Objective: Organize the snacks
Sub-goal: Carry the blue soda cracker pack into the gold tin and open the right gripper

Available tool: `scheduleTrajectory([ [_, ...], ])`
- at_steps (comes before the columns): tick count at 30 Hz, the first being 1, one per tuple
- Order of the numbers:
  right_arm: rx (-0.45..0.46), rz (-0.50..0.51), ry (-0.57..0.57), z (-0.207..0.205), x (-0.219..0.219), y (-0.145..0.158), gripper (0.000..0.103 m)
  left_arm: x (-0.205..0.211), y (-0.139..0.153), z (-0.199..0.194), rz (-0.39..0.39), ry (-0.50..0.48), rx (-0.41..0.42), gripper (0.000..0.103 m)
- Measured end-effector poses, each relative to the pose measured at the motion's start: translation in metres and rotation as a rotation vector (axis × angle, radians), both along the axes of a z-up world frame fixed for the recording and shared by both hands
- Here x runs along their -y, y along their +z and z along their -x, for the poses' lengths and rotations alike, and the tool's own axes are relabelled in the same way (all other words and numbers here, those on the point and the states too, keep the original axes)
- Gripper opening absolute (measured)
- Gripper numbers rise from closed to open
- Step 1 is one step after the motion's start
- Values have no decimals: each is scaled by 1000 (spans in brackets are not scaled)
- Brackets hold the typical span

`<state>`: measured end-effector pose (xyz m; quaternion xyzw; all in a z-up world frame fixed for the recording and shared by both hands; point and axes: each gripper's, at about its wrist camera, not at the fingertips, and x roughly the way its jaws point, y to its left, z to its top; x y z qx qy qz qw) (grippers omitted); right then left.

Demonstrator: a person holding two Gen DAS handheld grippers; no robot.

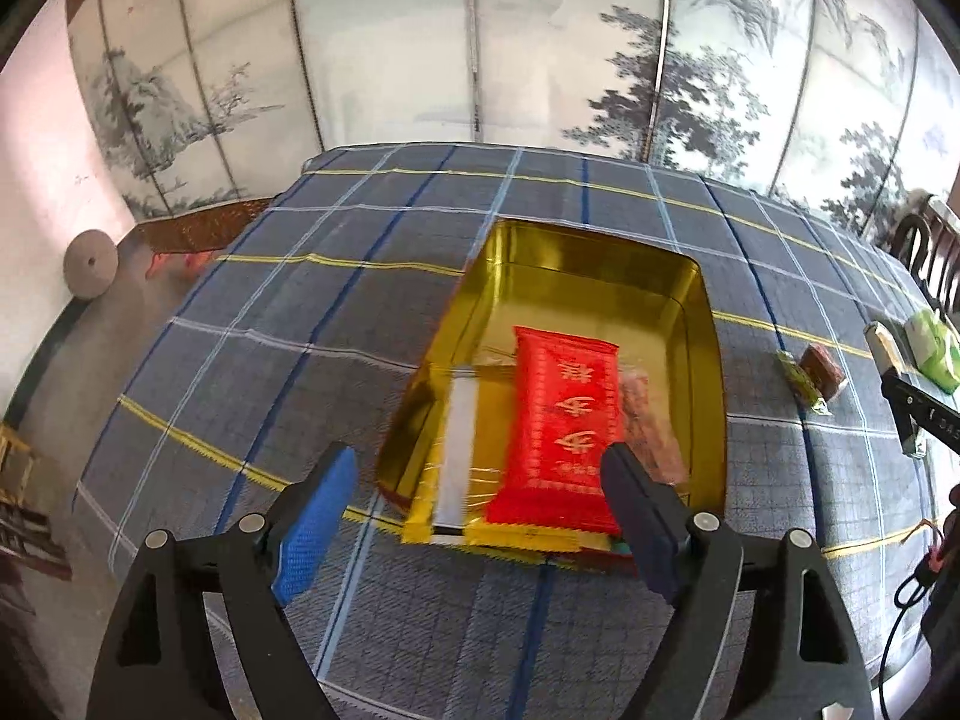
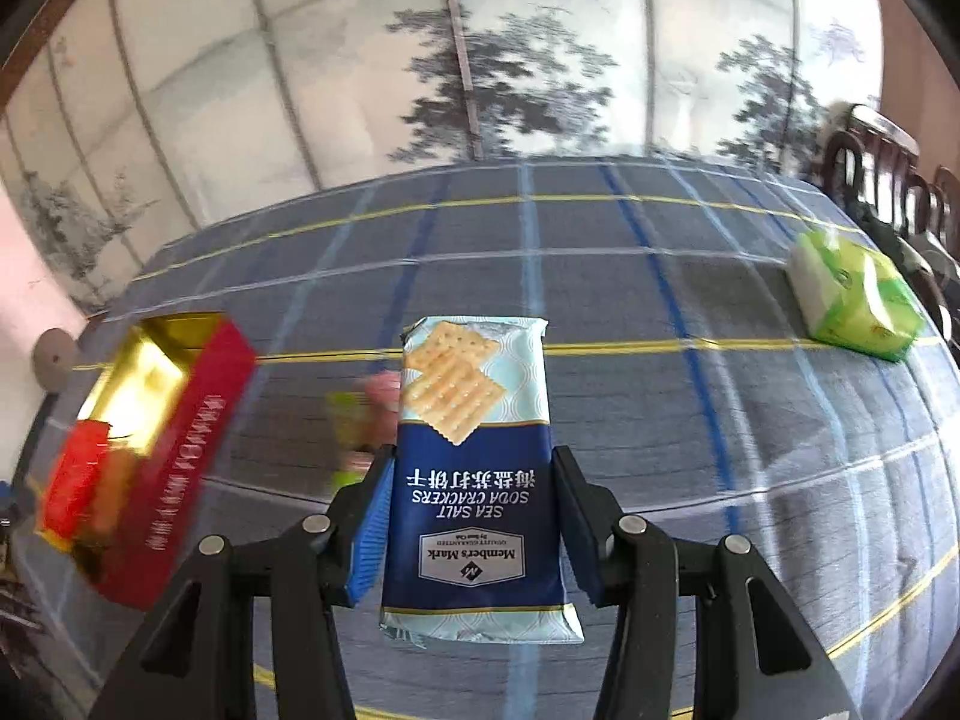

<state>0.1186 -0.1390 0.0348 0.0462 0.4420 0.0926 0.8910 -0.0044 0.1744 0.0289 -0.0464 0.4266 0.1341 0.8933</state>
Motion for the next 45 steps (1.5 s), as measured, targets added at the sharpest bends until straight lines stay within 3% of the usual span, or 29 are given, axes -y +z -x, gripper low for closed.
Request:
scheduleTrajectory([
  [11,9,-28,196,16,-101,18,50,-27,-3,21,9,81,-12,83],
  [20,16,10,330,30,-168,20,50,-42,-4,38,-4,117,-22,84],
  [45,-31,88,421,46,-235,2,51,-87,-1,65,24,233,-27,85],
])
